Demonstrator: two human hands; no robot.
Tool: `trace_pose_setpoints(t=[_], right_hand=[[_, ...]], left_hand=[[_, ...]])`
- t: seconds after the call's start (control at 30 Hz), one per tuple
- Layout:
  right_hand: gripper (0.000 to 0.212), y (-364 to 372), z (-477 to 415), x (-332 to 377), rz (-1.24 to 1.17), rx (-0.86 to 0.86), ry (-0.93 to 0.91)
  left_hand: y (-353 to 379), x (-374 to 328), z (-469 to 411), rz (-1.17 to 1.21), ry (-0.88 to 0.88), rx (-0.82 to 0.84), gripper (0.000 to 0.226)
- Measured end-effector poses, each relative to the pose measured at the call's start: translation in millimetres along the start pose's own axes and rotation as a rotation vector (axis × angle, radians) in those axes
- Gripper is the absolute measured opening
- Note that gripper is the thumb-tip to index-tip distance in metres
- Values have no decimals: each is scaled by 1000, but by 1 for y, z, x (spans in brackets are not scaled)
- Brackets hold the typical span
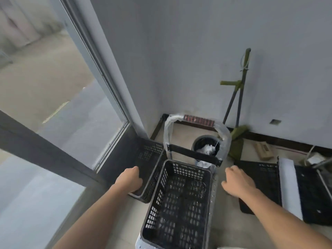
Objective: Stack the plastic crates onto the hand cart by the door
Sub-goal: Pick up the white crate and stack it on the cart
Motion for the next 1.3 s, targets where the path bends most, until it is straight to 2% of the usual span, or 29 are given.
trace_pose_setpoints(t=[0.17,0.43,0.73,0.9,1.17,1.3], right_hand=[[33,-74,74,8,-48,-100,-22],[33,-97,171,39,22,-173,-75],[34,-64,277,60,59,-250,-24],[36,-42,332,67,87,-309,2],[41,-3,389,57,124,-374,20],[42,14,407,38,95,-378,27]], left_hand=[[-75,-18,85,48,71,-136,28],[-106,-28,179,41,175,-253,24],[-84,7,260,-30,291,-286,22],[-74,29,296,-39,300,-314,21],[-41,4,341,-115,368,-290,24],[-23,-15,354,-119,386,-269,38]])
Point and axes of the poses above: each hand's wrist, its own z-axis away from the middle knuckle, its own y-axis out of the palm, x = y × z, the point moved 6 cm from there along -z, towards the middle knuckle, and after that the axes turned 10 degrees about x, right-handed, at the moved point
